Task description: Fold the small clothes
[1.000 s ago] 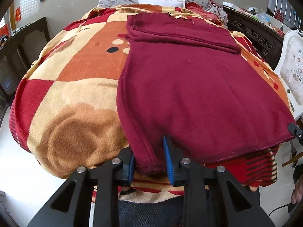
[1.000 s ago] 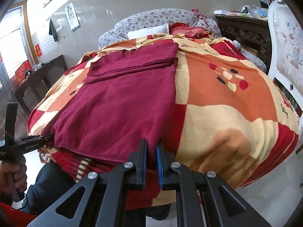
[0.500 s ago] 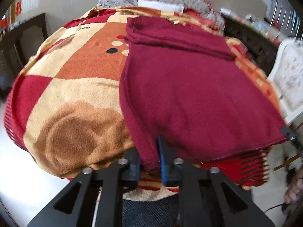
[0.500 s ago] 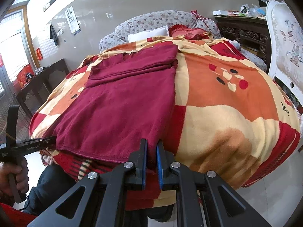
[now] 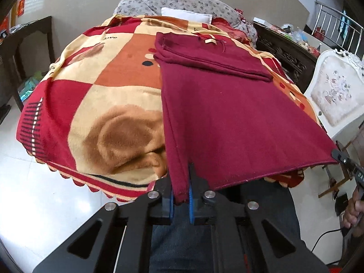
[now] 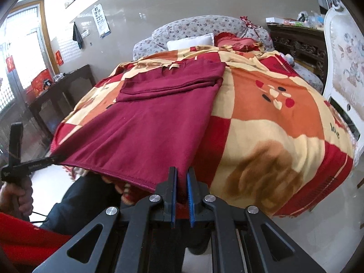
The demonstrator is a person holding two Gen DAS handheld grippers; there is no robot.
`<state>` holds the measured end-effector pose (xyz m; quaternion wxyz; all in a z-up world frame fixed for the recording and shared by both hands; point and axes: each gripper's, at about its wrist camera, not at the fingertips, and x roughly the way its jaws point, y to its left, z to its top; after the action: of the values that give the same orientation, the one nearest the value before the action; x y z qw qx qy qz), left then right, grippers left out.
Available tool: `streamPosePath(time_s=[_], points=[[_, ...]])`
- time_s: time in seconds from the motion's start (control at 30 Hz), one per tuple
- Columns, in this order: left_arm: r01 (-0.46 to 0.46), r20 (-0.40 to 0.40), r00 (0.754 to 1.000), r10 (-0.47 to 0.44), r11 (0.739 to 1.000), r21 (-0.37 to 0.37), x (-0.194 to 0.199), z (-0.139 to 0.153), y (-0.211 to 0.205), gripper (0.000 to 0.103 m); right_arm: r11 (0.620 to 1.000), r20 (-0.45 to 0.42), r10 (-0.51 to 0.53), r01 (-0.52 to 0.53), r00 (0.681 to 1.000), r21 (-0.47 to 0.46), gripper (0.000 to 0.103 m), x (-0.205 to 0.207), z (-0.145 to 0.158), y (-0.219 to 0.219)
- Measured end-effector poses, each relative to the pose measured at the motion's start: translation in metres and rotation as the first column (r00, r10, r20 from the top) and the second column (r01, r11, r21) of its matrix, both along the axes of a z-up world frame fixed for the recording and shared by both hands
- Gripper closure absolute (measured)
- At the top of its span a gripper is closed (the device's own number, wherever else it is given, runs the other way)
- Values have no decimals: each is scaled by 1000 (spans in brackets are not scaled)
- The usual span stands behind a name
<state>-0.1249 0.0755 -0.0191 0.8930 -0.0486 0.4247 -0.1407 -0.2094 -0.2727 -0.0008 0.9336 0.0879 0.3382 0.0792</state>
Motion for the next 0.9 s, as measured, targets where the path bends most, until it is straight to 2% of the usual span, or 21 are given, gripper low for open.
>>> streamPosePath(time_s=[0.07, 0.17, 0.23, 0.37, 0.47, 0.6, 0.7, 0.9], points=[[-5, 6, 1000, 6, 1000, -27, 9, 3, 3, 94, 999, 9, -2, 1, 1000, 38, 95, 4, 4, -7], [-21, 20, 1000, 24, 992, -125, 41, 13, 8, 94, 995, 50, -7, 3, 999, 96, 95, 27, 18, -20], [-27, 31, 999, 34, 980, -196, 68, 23, 10, 94, 991, 79, -22, 12, 997, 131, 95, 53, 29, -30], [-40, 80, 995, 63, 964, -262, 126, 44, 8, 94, 985, 116, -43, 23, 992, 170, 95, 113, 50, -41], [-58, 77, 994, 81, 964, -261, 181, 50, -3, 94, 983, 101, -55, 36, 993, 178, 95, 167, 55, -45], [-85, 43, 994, 96, 974, -208, 246, 43, -14, 94, 983, 32, -91, 84, 995, 164, 95, 242, 47, -48], [-105, 19, 994, 109, 981, -165, 294, 36, -21, 94, 981, -12, -106, 107, 994, 160, 95, 283, 42, -52], [-119, 21, 992, 122, 987, -109, 356, 36, -36, 94, 975, -50, -136, 143, 989, 168, 94, 344, 46, -58]])
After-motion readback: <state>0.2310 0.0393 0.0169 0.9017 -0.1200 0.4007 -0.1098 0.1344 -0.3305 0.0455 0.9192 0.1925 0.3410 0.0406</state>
